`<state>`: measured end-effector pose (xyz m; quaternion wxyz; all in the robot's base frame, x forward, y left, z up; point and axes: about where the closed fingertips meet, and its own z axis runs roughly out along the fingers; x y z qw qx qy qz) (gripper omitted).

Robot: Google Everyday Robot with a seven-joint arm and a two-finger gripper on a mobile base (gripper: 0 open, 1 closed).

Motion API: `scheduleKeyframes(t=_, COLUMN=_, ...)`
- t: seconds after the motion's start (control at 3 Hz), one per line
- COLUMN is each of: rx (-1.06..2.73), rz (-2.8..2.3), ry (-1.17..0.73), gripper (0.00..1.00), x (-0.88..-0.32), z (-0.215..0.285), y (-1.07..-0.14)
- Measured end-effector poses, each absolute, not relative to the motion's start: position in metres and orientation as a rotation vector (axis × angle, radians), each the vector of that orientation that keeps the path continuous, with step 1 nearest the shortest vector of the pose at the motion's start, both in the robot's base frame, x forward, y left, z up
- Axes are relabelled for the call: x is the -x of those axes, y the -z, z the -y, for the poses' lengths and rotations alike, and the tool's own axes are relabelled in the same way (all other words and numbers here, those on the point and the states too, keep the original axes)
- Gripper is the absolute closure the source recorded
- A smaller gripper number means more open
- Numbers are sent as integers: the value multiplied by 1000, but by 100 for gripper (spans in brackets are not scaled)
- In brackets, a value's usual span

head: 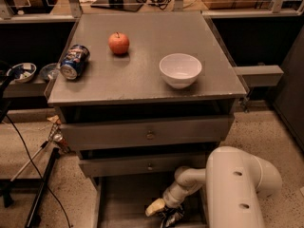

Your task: Place blue chip bag into bottom drawer

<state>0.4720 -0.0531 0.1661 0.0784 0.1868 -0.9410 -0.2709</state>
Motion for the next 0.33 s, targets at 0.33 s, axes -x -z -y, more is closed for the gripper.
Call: scheduleKeyframes(t=0.33, rx=-559, rz=2817, ry=811, gripper=0, x=-472, z=53, y=-166)
